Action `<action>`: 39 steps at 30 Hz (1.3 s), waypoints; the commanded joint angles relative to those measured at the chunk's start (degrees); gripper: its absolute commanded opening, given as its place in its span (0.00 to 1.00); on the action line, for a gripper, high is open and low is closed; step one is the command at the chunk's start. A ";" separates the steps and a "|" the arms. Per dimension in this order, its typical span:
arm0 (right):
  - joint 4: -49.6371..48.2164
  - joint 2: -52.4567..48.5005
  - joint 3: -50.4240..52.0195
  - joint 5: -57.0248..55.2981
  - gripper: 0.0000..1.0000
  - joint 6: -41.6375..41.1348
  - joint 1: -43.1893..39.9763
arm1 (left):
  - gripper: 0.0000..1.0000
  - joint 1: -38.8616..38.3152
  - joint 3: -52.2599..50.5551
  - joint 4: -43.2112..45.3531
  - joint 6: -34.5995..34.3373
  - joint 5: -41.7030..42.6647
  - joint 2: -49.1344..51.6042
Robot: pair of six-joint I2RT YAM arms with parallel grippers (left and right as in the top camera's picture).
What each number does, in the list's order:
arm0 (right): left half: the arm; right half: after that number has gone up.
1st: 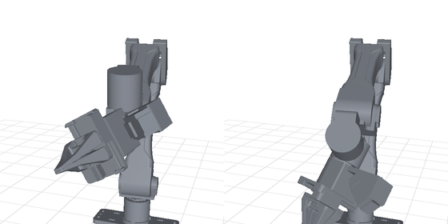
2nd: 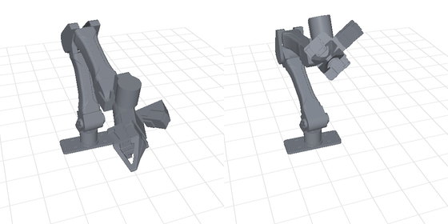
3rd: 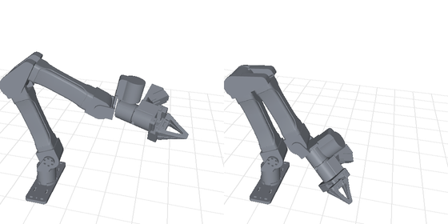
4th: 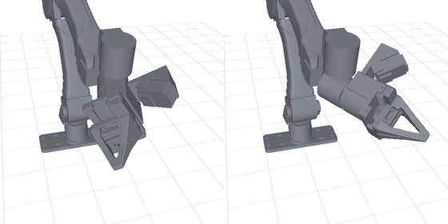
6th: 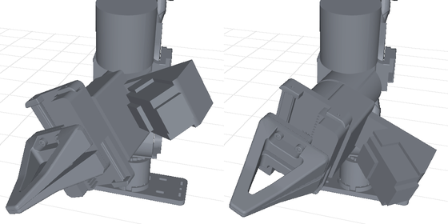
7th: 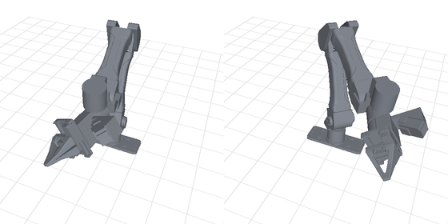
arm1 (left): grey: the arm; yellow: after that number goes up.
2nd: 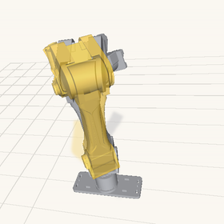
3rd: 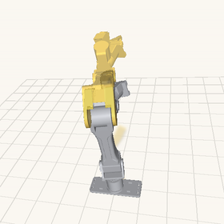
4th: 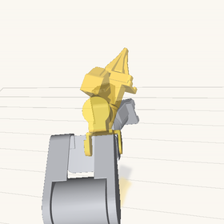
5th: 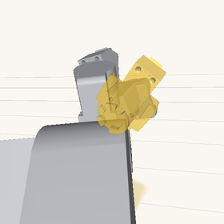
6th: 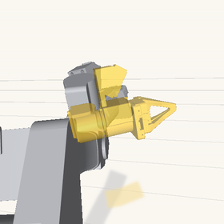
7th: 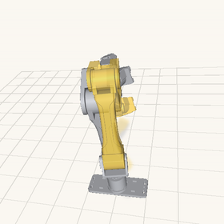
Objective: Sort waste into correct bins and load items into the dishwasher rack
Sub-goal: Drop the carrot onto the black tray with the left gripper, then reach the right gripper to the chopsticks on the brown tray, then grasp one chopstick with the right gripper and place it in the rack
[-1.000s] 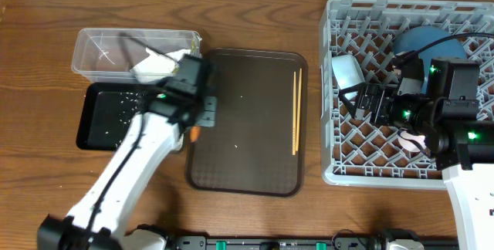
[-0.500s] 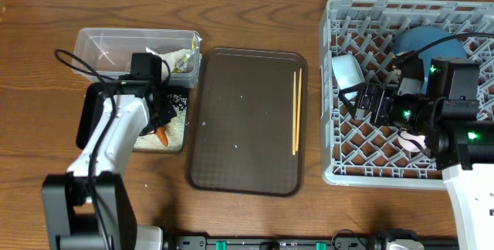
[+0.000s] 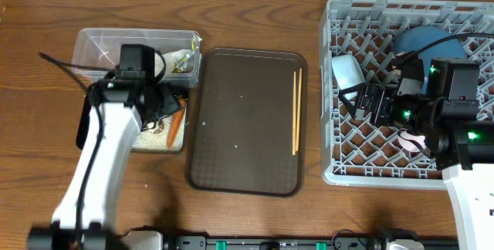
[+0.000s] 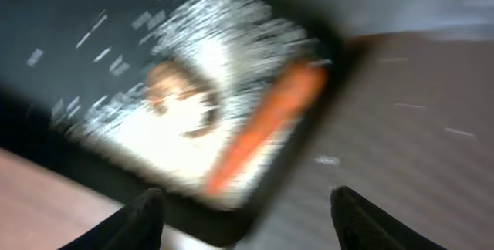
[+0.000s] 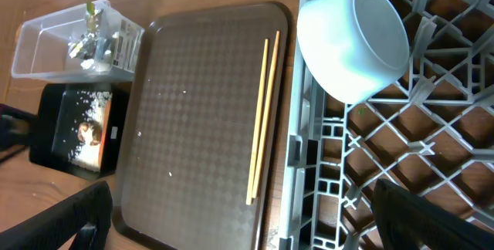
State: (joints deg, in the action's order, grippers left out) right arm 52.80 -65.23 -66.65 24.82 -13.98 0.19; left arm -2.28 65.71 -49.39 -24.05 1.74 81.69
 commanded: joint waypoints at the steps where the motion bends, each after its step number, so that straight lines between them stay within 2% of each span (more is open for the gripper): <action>1: -0.37 -0.04 -0.83 0.13 0.94 0.72 1.42 | 0.69 -4.48 1.38 0.39 6.82 4.72 -4.28; 3: -0.68 -0.17 -0.83 0.74 0.84 0.74 2.47 | 0.69 -7.06 1.38 0.33 9.84 4.59 -5.77; 6: -0.76 -1.53 -0.81 -1.73 0.72 0.72 7.48 | 0.70 -8.70 1.38 -0.96 10.32 1.25 -7.28; 9: -1.55 -4.85 -0.79 -9.51 0.66 -2.73 14.49 | 0.70 -8.28 1.38 -1.97 11.10 0.17 -8.28; 13: -6.03 -12.52 -0.79 -17.31 0.52 -8.04 23.80 | 0.70 -6.34 1.38 -3.39 12.70 0.17 -9.64; 14: -7.91 -14.95 -0.79 -18.10 0.50 -8.92 25.62 | 0.71 -5.55 1.38 -4.02 12.68 0.17 -10.08; 16: -11.02 -19.28 -0.79 -20.20 0.45 -11.34 27.87 | 0.79 -4.26 1.38 -4.61 12.70 0.15 -10.64; 18: -14.01 -24.33 -0.79 -23.98 0.44 -15.41 29.29 | 0.87 -2.95 1.38 -5.22 12.70 0.15 -10.69; 19: -15.17 -26.49 -0.79 -25.64 0.43 -17.25 29.59 | 1.00 -2.47 1.38 -5.79 12.70 0.15 -10.64; 25: -22.99 -37.00 -0.79 -28.06 0.41 -18.51 29.83 | 0.98 -1.64 1.36 -8.87 12.68 0.17 -10.60; 36: -27.80 -46.18 -0.79 -31.47 0.41 -18.56 29.73 | 0.98 -1.64 1.33 -8.87 12.68 0.17 -10.60; 39: -28.59 -47.93 -0.79 -30.40 0.35 -18.49 29.75 | 0.98 -1.64 1.33 -8.87 12.68 0.17 -10.60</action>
State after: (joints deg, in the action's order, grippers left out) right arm 24.21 -110.69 -67.02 -4.95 -31.53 29.82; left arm -4.16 66.52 -58.11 -11.92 2.59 71.46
